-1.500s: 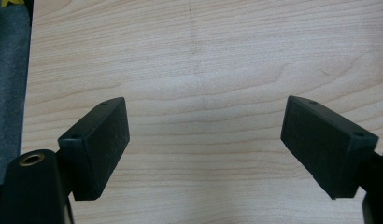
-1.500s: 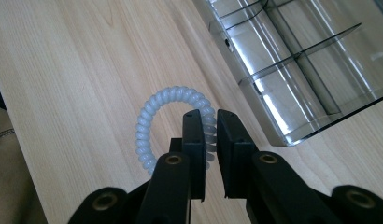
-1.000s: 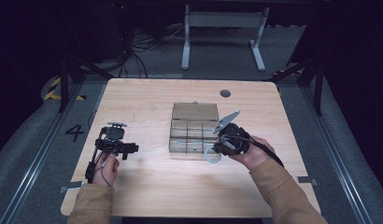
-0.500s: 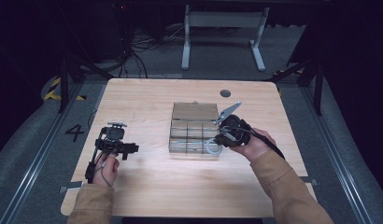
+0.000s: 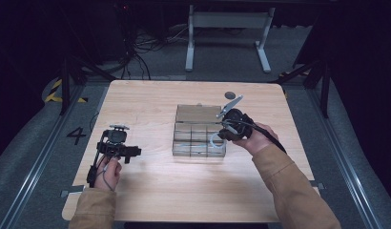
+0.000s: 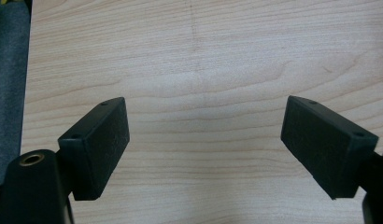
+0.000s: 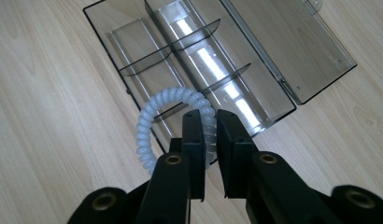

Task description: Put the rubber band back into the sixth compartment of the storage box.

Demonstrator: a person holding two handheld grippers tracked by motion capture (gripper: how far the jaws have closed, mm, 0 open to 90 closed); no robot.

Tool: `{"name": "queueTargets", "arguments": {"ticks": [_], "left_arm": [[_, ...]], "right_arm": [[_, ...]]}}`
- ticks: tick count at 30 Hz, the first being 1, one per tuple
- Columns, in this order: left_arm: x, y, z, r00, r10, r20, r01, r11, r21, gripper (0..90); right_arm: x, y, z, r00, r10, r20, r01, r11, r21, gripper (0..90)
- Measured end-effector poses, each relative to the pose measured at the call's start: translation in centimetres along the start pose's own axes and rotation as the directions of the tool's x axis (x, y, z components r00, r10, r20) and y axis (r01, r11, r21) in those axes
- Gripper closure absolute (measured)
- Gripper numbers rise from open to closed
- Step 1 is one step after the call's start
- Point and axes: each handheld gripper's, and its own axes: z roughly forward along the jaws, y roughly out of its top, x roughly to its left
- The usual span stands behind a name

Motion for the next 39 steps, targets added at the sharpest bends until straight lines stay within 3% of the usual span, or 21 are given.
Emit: {"name": "queueTargets", "arguments": {"ticks": [14, 21, 39], "left_arm": [[0.0, 0.0, 0.1, 1.0000, -0.004, -0.002, 0.004, 1.0000, 0.001, 16.0], [0.0, 0.1, 0.1, 1.0000, -0.002, -0.001, 0.002, 1.0000, 0.003, 16.0], [-0.1, 0.1, 0.1, 1.0000, -0.003, -0.001, 0.003, 1.0000, 0.001, 16.0]], "right_arm": [[-1.1, 0.7, 0.8, 0.9996, 0.012, 0.024, -0.012, 1.000, 0.016, 82.3], [-0.6, 0.6, 1.3, 0.9993, -0.001, 0.038, 0.001, 1.000, 0.018, 82.2], [-1.0, 0.2, 3.2, 0.9985, 0.016, 0.052, -0.019, 0.998, 0.062, 82.3]]}}
